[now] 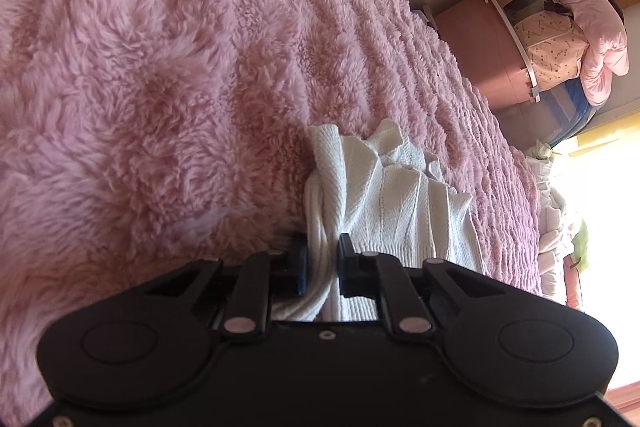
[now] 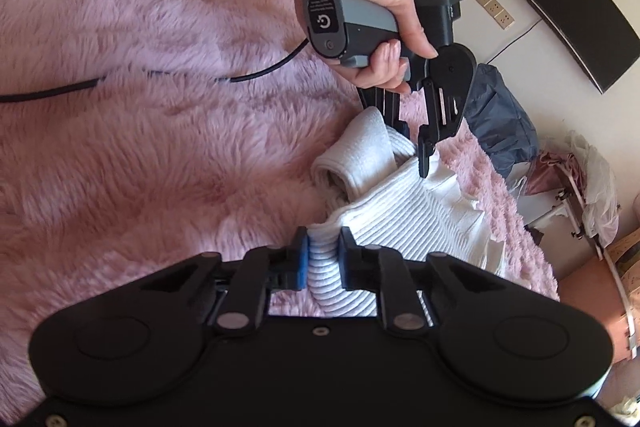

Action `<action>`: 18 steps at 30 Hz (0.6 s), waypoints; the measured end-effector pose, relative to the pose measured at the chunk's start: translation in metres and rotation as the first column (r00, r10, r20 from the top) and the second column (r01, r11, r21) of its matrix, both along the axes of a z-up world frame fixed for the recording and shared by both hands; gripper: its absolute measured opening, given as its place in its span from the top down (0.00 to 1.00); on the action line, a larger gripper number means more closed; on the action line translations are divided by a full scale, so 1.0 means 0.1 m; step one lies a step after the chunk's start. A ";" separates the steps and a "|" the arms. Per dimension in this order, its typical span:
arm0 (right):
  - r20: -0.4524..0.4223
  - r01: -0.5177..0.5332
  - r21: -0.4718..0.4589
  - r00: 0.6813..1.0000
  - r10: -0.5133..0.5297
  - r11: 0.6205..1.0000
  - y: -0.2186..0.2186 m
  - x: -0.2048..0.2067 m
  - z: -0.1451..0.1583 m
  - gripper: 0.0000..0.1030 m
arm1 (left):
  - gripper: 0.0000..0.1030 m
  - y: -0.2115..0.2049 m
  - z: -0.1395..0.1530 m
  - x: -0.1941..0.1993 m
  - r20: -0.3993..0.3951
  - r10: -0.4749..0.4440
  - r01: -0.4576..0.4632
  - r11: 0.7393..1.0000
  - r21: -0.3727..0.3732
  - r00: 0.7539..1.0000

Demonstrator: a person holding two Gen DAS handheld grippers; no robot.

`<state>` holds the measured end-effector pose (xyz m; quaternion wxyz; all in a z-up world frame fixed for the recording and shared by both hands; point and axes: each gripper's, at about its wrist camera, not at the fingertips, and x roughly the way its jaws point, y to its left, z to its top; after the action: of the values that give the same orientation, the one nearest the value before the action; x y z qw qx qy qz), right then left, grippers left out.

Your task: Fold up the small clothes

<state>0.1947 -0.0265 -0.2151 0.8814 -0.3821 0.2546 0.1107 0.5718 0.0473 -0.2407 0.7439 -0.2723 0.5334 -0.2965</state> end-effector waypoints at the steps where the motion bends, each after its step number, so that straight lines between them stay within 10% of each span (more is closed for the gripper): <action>1: 0.001 0.009 0.026 1.000 -0.009 1.000 -0.03 0.00 0.04 0.87 | 0.90 -0.01 0.05 0.00 0.001 0.002 -0.002 1.000 0.000 1.000; 18: 0.100 0.211 0.362 0.959 -0.264 0.908 -0.93 -0.21 0.70 0.89 | 0.93 -1.13 1.01 -0.11 0.048 -0.090 0.088 0.995 0.046 0.995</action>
<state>0.1736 -0.1191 -0.1451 0.9582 -0.1933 0.2101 0.0173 0.5611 -0.0656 -0.1400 0.7489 -0.2245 0.5325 -0.3243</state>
